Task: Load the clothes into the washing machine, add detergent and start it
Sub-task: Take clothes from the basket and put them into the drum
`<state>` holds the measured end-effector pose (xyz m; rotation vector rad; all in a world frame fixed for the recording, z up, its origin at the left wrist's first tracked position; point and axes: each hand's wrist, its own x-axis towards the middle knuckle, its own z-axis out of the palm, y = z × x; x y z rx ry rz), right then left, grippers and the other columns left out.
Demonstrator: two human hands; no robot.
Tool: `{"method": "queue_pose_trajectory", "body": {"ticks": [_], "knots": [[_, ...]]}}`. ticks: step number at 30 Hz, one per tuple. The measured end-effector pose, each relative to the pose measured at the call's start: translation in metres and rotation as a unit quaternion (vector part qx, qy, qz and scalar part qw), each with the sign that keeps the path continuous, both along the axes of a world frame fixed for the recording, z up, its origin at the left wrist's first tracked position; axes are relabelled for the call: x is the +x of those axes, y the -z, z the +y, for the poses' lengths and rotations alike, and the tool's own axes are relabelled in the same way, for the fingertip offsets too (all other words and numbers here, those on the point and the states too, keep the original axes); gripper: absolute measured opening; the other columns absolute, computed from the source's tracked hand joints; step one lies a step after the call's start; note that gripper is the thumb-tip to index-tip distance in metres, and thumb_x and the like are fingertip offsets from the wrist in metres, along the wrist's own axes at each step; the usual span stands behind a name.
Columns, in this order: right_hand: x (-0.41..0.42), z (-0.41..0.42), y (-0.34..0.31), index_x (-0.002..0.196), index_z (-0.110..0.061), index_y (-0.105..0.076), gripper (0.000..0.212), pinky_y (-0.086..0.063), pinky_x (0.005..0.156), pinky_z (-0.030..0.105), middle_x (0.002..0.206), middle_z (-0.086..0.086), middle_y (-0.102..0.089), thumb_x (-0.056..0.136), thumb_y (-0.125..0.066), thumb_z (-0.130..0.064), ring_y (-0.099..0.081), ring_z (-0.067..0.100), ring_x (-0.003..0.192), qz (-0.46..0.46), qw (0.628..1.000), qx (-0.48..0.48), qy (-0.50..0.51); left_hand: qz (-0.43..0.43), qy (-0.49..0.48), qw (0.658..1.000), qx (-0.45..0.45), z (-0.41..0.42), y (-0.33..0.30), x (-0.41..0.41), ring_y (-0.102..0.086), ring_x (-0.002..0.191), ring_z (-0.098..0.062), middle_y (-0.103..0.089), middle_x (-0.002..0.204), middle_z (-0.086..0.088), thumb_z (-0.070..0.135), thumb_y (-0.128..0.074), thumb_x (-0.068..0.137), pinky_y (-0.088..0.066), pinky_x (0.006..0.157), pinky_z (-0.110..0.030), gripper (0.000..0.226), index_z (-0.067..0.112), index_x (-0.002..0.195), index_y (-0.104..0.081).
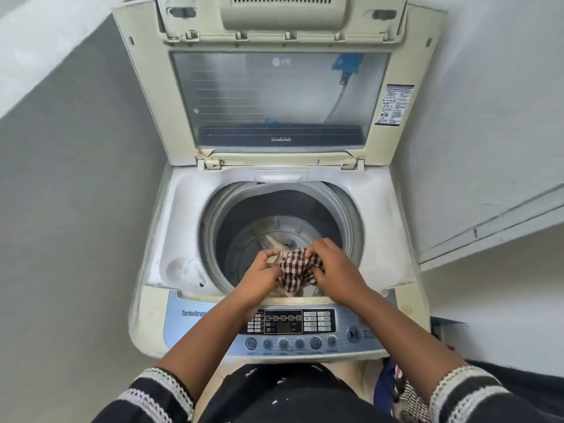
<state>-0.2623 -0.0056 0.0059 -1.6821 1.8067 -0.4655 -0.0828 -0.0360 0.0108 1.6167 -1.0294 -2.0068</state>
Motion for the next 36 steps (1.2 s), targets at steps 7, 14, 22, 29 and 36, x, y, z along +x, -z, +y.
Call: {"method": "queue_pose_trajectory", "body": {"ticks": [7, 14, 22, 29, 36], "knots": [[-0.006, 0.002, 0.010, 0.114, -0.023, -0.064, 0.042, -0.047, 0.094, 0.029, 0.127, -0.005, -0.055, 0.086, -0.051, 0.006, -0.056, 0.012, 0.105, -0.025, 0.999, 0.031, 0.014, -0.046, -0.006, 0.999, -0.002, -0.003, 0.015, -0.004, -0.062, 0.100, -0.022, -0.064, 0.113, -0.006, 0.015, -0.055, 0.094, -0.050, 0.084, -0.038, 0.030, 0.022, 0.123, -0.052], [-0.031, 0.027, -0.005, 0.109, -0.030, -0.064, 0.031, -0.054, 0.087, 0.039, 0.115, -0.011, -0.060, 0.087, -0.058, -0.008, -0.059, 0.011, 0.104, -0.060, 0.996, -0.026, 0.054, -0.030, 0.004, 0.998, -0.053, 0.008, 0.001, -0.030, -0.062, 0.099, -0.021, -0.066, 0.113, -0.007, 0.020, -0.058, 0.095, -0.051, 0.091, -0.041, 0.016, 0.025, 0.110, -0.061], [-0.083, 0.122, -0.030, 0.101, -0.018, -0.068, 0.022, -0.046, 0.087, 0.026, 0.105, -0.008, -0.064, 0.087, -0.055, -0.007, -0.056, 0.014, 0.102, 0.005, 0.975, -0.188, 0.123, 0.087, 0.140, 0.984, -0.074, 0.061, -0.039, -0.116, -0.064, 0.115, -0.021, -0.063, 0.123, -0.012, 0.010, -0.054, 0.098, -0.048, 0.101, -0.037, 0.027, 0.012, 0.125, -0.055], [-0.150, 0.236, -0.012, 0.100, -0.016, -0.070, 0.023, -0.044, 0.089, 0.024, 0.107, -0.004, -0.063, 0.084, -0.057, -0.006, -0.055, 0.013, 0.103, 0.000, 0.952, -0.181, 0.245, 0.076, 0.303, 0.947, -0.074, 0.139, -0.036, -0.202, -0.064, 0.111, -0.016, -0.067, 0.118, -0.005, 0.020, -0.057, 0.098, -0.049, 0.098, -0.033, 0.023, 0.022, 0.121, -0.058], [-0.208, 0.349, 0.059, 0.105, -0.014, -0.070, 0.030, -0.039, 0.087, 0.022, 0.110, 0.004, -0.061, 0.078, -0.065, -0.002, -0.057, 0.023, 0.104, -0.024, 0.939, -0.005, 0.344, -0.023, 0.394, 0.917, -0.053, 0.211, 0.016, -0.271, -0.056, 0.094, -0.009, -0.060, 0.108, 0.001, 0.013, -0.055, 0.098, -0.044, 0.074, -0.009, 0.018, 0.014, 0.116, -0.058]]}}
